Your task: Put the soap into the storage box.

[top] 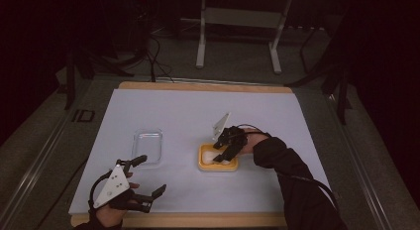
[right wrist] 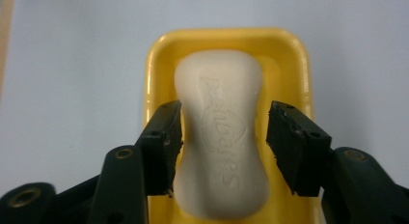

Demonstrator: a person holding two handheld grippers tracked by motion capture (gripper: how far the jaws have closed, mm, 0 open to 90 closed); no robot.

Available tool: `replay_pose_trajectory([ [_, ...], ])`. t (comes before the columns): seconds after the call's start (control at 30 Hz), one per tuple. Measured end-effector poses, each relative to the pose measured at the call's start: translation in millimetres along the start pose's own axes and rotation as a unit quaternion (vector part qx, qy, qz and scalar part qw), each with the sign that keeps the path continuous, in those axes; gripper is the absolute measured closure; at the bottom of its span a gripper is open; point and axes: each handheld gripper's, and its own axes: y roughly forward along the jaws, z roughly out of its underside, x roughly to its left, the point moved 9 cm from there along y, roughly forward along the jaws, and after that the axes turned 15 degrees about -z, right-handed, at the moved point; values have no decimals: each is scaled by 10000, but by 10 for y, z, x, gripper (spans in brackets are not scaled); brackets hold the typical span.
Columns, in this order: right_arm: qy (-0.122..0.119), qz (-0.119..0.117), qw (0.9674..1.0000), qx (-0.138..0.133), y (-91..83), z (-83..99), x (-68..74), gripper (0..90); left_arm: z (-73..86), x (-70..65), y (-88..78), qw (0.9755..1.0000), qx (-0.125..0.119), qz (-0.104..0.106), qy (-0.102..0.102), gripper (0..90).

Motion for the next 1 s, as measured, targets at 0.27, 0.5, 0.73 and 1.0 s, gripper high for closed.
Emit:
replay_pose_trajectory([
  [0.27,241,260,9993,-154,-269,-27,67,379,3,0,3,10000,11,-3,-7,8],
  [0.5,996,698,9913,-507,-499,5,74,204,2,-3,4,10000,13,-1,1,8],
  [0.73,1432,1062,9799,-898,-691,119,77,134,3,0,1,10000,13,-13,-3,8],
  [1.0,1851,1692,9618,-1101,-855,320,97,138,5,-7,0,10000,19,-5,4,8],
])
